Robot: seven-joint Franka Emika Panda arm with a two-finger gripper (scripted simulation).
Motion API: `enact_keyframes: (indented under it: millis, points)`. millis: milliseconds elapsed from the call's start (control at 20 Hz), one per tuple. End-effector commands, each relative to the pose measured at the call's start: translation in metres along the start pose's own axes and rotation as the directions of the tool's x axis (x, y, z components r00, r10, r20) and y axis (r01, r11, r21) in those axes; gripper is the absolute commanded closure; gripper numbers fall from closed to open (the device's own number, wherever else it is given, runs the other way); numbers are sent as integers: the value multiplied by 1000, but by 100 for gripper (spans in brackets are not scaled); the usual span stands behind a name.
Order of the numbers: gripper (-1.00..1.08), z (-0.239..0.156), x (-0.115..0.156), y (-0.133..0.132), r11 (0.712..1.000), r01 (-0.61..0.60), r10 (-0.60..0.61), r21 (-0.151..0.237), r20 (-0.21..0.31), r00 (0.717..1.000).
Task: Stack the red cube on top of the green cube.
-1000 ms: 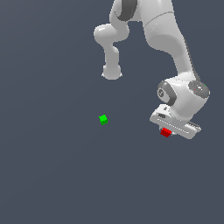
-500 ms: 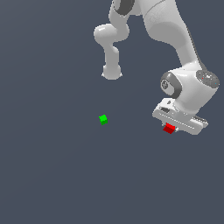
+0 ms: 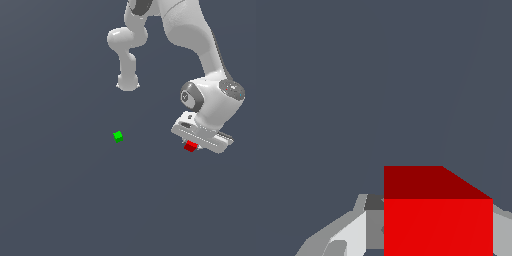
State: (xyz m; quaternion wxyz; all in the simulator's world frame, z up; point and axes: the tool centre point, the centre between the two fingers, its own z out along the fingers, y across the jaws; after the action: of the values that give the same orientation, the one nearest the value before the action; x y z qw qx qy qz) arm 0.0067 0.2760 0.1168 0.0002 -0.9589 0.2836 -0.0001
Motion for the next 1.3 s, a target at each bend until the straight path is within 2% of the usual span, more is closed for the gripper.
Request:
enact_keyframes:
  millis: [0, 250, 450, 1250]
  points:
    - [108, 1, 2, 8, 1000, -1, 1, 0, -1, 1000]
    - [108, 5, 8, 33, 1000, -1, 1, 0, -1, 1000]
    - [108, 10, 15, 64, 1000, -1, 1, 0, 0, 1000]
    - [108, 39, 59, 239, 1000, -1, 1, 0, 0, 1000]
